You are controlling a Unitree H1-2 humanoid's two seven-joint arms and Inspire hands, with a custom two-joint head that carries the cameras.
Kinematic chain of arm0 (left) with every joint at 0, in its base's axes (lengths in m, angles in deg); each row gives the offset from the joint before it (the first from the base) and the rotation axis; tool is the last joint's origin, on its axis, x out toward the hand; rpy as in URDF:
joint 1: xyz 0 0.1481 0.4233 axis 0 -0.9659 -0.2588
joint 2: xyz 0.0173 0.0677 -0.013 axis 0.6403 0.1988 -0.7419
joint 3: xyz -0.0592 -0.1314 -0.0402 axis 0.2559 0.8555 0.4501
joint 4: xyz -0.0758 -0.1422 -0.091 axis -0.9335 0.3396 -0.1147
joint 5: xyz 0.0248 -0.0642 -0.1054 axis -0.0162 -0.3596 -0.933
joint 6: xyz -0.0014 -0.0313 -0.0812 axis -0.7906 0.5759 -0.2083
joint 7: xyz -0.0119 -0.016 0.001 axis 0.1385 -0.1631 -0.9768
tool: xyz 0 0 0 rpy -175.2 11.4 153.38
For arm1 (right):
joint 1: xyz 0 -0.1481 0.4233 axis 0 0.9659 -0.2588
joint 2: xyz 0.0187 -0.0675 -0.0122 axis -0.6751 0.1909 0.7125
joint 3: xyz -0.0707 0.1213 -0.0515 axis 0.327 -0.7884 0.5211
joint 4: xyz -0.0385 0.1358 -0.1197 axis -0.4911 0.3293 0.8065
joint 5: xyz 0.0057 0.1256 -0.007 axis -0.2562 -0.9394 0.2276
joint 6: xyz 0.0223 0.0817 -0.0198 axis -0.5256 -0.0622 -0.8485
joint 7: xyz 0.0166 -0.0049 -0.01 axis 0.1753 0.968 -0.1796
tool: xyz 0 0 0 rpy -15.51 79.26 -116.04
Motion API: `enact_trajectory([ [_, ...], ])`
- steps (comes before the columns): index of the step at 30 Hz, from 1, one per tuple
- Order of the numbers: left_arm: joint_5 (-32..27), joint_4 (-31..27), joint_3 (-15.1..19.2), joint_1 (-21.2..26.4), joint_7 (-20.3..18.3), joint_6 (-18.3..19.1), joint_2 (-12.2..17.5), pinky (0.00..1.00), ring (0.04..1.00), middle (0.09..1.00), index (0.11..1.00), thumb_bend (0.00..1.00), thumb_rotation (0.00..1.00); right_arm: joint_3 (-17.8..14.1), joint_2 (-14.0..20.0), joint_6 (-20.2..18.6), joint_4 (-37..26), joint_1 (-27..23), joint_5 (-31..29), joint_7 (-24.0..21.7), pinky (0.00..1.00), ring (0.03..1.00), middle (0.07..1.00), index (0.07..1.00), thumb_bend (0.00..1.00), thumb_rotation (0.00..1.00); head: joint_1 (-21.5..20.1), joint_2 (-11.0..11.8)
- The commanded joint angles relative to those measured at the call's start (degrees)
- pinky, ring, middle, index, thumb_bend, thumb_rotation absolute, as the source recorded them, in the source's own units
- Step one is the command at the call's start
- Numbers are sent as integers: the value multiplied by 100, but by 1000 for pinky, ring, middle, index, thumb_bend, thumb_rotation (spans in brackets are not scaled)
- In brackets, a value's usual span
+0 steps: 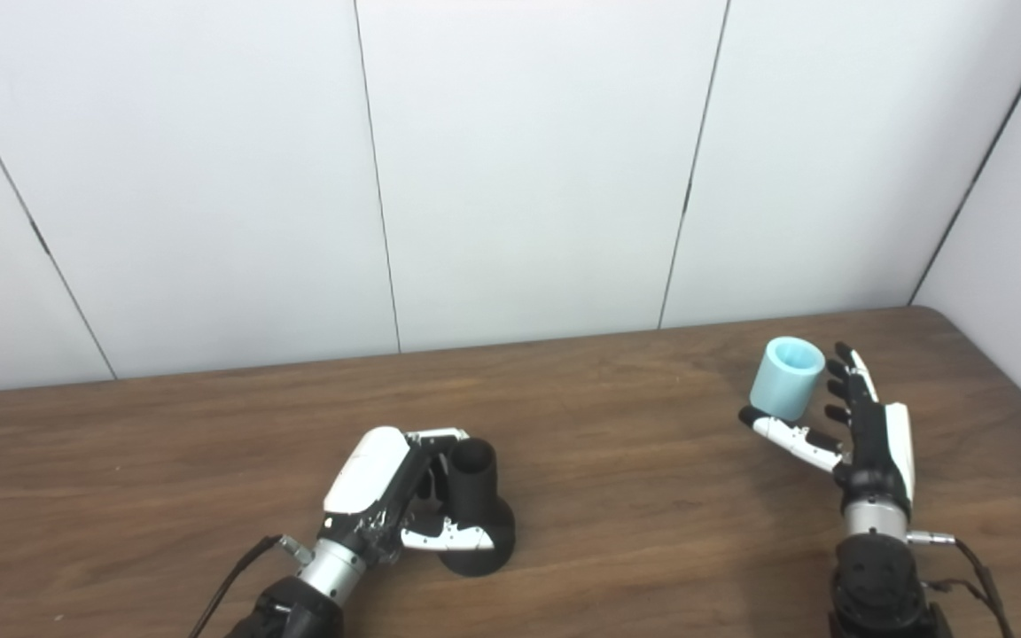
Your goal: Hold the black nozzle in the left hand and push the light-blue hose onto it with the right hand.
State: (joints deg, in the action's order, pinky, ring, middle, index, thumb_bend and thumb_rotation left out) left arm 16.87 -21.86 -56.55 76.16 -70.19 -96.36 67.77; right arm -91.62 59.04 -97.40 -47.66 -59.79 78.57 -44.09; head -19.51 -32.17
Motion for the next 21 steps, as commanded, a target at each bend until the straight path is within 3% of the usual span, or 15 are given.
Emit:
enact_trajectory([
  [1,400,551,-469,-810,-907,642,131,232,298,409,509,516,0,-122,95,377,-6,-305,-85,227,791,879,905,921,909,283,-4,-1],
  [5,470,536,-532,-795,-925,655,156,249,350,450,530,498,0,-238,72,414,204,-450,-143,428,811,900,928,939,884,254,-24,-2],
  [14,571,489,-632,-775,-983,732,187,238,349,444,534,494,0,-306,123,748,679,-695,-151,918,812,902,937,970,870,256,-41,-9],
  [21,597,462,-627,-782,-997,756,189,226,345,439,534,494,0,-274,204,540,790,-808,-118,943,765,879,932,965,868,247,-45,-5],
])
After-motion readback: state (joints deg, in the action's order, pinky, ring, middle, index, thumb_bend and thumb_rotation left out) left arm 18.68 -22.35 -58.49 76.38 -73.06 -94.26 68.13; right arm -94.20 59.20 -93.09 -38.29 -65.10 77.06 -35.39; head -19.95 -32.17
